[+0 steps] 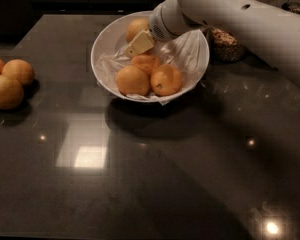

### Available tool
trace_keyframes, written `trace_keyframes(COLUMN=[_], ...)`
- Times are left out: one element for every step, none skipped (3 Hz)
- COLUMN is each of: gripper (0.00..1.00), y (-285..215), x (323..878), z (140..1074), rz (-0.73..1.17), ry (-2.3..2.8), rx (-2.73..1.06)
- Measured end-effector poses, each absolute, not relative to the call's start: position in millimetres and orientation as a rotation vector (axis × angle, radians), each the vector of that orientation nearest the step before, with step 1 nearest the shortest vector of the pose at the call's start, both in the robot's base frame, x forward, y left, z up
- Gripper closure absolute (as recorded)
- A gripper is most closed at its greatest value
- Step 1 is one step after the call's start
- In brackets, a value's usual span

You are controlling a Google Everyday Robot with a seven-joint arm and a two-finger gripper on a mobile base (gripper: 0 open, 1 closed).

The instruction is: Pick orange from white bowl

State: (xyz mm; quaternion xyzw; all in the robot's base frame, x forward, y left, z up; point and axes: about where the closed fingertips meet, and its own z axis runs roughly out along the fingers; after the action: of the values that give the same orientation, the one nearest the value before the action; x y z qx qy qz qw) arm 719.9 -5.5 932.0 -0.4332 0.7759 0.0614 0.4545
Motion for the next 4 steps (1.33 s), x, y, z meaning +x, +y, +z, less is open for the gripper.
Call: trace_keyframes(gripper=[0.29,0.52,0.75,0.98], y=[-3.2,-2.1,-2.1,-2.0], x=[724.6,727.8,727.8,727.8], z=[927.6,925.2,925.2,925.2], rz=[0.138,0.127,0.127,0.127], ry=[1.925,1.938,1.938,1.938], rx=[-1.078,-1.073,-1.073,-1.073])
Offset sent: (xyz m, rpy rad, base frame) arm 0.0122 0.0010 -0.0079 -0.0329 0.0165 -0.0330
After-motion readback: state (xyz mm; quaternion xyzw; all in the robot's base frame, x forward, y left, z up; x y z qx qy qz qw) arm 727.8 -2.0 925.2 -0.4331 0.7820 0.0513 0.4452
